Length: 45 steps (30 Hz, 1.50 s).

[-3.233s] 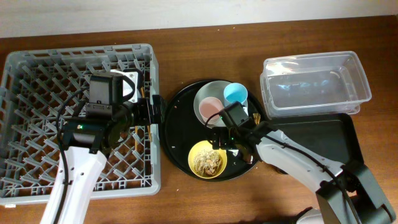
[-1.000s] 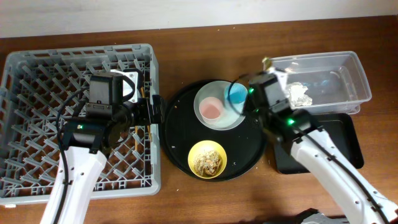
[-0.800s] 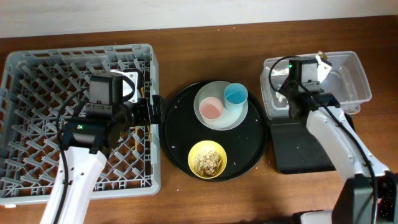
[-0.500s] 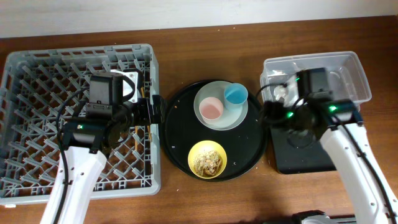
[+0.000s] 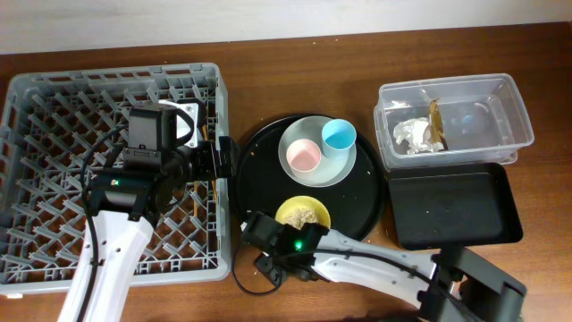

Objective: Sort waste into correct bins and load items into the dishwasher rack
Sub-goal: 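Grasp the rim of the yellow bowl with the right gripper, then tip the yellow bowl over the black tray to empty the scraps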

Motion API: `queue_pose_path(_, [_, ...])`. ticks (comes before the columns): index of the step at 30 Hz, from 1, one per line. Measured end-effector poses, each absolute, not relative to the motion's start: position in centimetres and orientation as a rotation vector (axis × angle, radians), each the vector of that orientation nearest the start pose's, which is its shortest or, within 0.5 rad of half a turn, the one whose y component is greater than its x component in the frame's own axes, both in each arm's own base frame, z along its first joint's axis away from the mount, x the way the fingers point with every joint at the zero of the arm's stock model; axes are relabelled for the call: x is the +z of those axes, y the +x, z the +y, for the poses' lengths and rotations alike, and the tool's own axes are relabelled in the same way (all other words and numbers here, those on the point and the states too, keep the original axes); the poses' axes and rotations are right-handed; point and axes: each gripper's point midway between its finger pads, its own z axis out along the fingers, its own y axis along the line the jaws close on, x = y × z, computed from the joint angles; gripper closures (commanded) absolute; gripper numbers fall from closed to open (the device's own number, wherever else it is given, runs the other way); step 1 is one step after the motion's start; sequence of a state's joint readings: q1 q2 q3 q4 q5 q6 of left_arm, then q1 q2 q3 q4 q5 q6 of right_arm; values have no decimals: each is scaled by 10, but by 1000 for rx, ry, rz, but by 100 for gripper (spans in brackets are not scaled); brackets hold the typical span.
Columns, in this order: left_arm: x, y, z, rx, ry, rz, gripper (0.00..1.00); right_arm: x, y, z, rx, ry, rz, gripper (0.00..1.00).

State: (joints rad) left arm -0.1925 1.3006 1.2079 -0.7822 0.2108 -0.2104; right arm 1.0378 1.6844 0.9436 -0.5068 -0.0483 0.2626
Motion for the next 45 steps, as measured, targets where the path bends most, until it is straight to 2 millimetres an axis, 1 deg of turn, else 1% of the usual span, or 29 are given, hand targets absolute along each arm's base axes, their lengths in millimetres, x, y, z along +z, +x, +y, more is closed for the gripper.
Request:
queue_pose_path(2, [219, 341, -103, -434, 72, 2467, 1, 21, 175, 299, 284, -1083, 2675, 53])
queue_pose_path(4, [219, 341, -103, -434, 72, 2467, 1, 19, 182, 283, 159, -1001, 2699, 52])
queue_pose_path(5, [219, 341, -103, -434, 72, 2467, 1, 26, 187, 278, 128, -955, 2686, 52])
queue_pose_path(6, [219, 341, -103, -434, 72, 2467, 1, 36, 188, 280, 154, -936, 2668, 52])
queue_pose_path(8, [219, 341, -103, -435, 73, 2467, 1, 73, 185, 288, 299, -904, 2605, 51])
queue_pose_path(9, [219, 341, -103, -435, 73, 2467, 1, 97, 184, 291, 371, -885, 2548, 51])
queue_pose_path(10, [219, 341, -103, -435, 72, 2467, 0, 114, 186, 290, 400, -875, 2499, 51])
queue_pose_path(11, [219, 341, -103, -435, 73, 2467, 1, 122, 189, 289, 392, -862, 2470, 52])
queue_pose_path(12, [219, 341, -103, -434, 72, 2467, 1, 124, 192, 287, 373, -853, 2459, 52])
queue_pose_path(14, [219, 341, -103, -434, 72, 2467, 1, 112, 198, 283, 300, -848, 2475, 51])
queue_pose_path(17, [219, 341, -103, -435, 72, 2467, 1, 66, 208, 276, 132, -860, 2563, 52])
queue_pose_path(19, [219, 341, -103, -435, 73, 2467, 1, 38, 220, 263, 50, -801, 2642, 58])
queue_pose_path(21, [219, 341, -103, -434, 72, 2467, 1, 36, 222, 261, 52, -779, 2653, 69])
queue_pose_path(24, [219, 341, -103, -434, 72, 2467, 1, 35, 217, 262, 79, -789, 2678, 72])
queue_pose_path(25, [219, 341, -103, -435, 73, 2467, 1, 34, 216, 263, 85, -791, 2681, 79])
queue_pose_path(26, [219, 341, -103, -434, 72, 2467, 1, 34, 215, 263, 89, -794, 2684, 90])
queue_pose_path(28, [219, 341, -103, -434, 72, 2467, 1, 32, 211, 258, 70, -803, 2706, 91])
queue_pose_path(31, [219, 341, -103, -434, 72, 2467, 1, 31, 209, 255, 53, -810, 2717, 96])
queue_pose_path(34, [219, 341, -103, -434, 72, 2467, 1, 33, 210, 250, 23, -813, 2725, 96])
queue_pose_path(35, [219, 341, -103, -435, 73, 2467, 1, 38, 207, 247, 2, -822, 2743, 96])
queue_pose_path(36, [219, 341, -103, -434, 72, 2467, 1, 54, 206, 245, -15, -829, 2761, 96])
queue_pose_path(37, [219, 341, -103, -435, 73, 2467, 1, 79, 211, 252, 27, -808, 2733, 96])
queue_pose_path(38, [219, 341, -103, -434, 72, 2467, 1, 95, 214, 250, 39, -787, 2729, 96])
queue_pose_path(39, [219, 341, -103, -435, 73, 2467, 1, 122, 226, 240, 74, -703, 2715, 96])
queue_pose_path(40, [219, 341, -103, -435, 73, 2467, 1, 134, 235, 229, 101, -632, 2720, 96])
queue_pose_path(41, [219, 341, -103, -434, 72, 2467, 1, 147, 248, 201, 135, -488, 2745, 96])
queue_pose_path(43, [219, 341, -103, -434, 72, 2466, 1, 156, 265, 164, 281, -317, 2803, 96])
queue_pose_path(44, [219, 341, -103, -434, 72, 2467, 1, 159, 277, 139, 343, -199, 2818, 96])
queue_pose_path(45, [219, 341, -103, -434, 72, 2467, 1, 161, 279, 129, 442, -150, 2833, 96])
